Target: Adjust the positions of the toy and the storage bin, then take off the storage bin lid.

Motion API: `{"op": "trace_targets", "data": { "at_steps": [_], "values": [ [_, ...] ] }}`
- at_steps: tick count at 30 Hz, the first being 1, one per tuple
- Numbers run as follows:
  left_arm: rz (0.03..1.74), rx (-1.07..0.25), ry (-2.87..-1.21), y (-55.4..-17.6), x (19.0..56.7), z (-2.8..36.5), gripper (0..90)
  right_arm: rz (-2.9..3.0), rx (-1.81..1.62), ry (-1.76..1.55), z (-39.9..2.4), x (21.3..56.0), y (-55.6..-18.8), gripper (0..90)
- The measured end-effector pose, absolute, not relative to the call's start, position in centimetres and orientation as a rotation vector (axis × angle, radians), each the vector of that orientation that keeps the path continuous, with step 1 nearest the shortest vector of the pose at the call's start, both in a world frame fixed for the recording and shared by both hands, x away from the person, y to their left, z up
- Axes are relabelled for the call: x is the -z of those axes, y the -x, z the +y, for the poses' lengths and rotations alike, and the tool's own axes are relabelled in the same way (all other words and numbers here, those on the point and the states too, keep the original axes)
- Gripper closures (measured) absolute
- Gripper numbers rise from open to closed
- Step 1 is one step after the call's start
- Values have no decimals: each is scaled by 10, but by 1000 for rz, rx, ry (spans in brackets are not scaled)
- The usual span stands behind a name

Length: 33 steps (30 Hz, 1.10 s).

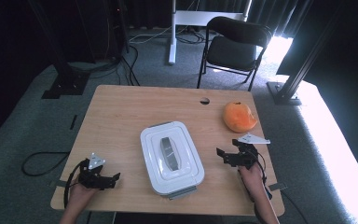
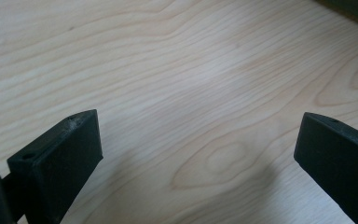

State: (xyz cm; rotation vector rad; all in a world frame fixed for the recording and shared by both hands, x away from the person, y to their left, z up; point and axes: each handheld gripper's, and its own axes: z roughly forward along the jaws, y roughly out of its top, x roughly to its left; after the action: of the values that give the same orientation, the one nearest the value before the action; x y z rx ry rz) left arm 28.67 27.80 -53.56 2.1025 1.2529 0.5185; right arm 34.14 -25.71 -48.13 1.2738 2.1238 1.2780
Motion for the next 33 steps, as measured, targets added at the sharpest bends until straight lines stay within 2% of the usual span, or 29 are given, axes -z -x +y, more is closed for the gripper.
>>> {"op": "trace_targets", "data": {
  "at_steps": [20, 28, 33],
  "values": [
    [1299, -506, -2103, -292, 544, 286, 12, 1914, -1302, -1444, -312, 465, -341, 124],
    [1292, -529, -2087, -292, 547, 287, 12, 1897, -1315, -1434, -314, 456, -347, 124],
    [1293, -529, -2087, -292, 546, 286, 12, 1920, -1389, -1382, -300, 441, -339, 124]
  ]
}}
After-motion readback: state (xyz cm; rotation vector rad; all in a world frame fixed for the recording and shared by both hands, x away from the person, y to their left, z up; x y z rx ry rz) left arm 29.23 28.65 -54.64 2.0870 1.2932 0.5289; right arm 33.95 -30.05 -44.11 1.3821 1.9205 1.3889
